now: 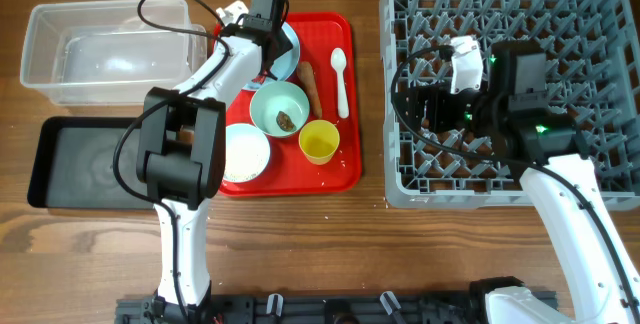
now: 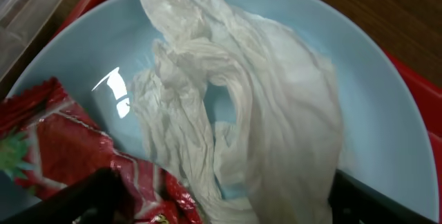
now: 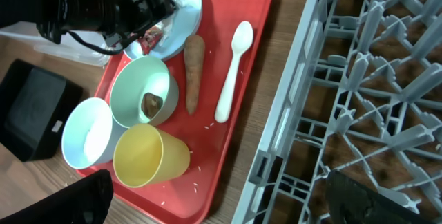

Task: Sort waste into correct bins and load items into the dishwasher rack
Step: 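Reach the left gripper to the red wrapper and tissue on the plate, then carry the wrapper and tissue with the left gripper into the clear bin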

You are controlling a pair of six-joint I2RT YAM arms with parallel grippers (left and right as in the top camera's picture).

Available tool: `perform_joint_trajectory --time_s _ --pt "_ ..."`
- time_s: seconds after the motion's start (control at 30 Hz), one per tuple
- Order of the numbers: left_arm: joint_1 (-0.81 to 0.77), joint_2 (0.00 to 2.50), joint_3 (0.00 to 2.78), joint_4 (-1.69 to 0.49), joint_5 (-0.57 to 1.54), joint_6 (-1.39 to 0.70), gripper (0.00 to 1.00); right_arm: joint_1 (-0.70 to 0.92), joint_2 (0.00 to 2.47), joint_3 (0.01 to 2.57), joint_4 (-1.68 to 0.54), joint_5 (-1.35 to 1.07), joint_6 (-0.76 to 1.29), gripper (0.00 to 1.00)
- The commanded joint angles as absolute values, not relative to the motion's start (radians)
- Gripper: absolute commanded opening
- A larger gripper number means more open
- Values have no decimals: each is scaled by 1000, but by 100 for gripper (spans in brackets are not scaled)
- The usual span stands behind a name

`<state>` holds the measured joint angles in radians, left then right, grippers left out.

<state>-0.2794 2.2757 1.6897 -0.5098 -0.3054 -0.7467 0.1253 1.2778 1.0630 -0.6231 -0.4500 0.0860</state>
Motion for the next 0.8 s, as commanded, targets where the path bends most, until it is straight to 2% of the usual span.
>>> perform_joint_trajectory --time_s 0.0,0.03,0.23,0.43,0.6,0.77 --pt "-278 2334 1699 -512 -274 -767 17 126 1287 1072 -616 -472 112 100" --pt "-278 2334 1699 -517 -274 -767 4 126 1287 1072 -616 -472 112 100" --pt "-272 2262 1711 -572 -183 -602 4 126 1287 1072 -615 -472 112 100" --pt "-230 2014 1806 -714 -181 -556 4 126 1287 1072 -615 -472 112 100" --pt "-120 1834 1806 -768 -184 -557 4 126 1287 1072 -615 -472 134 100" --pt "47 1843 1802 -783 -184 -557 4 126 1287 1072 -615 -472 134 100"
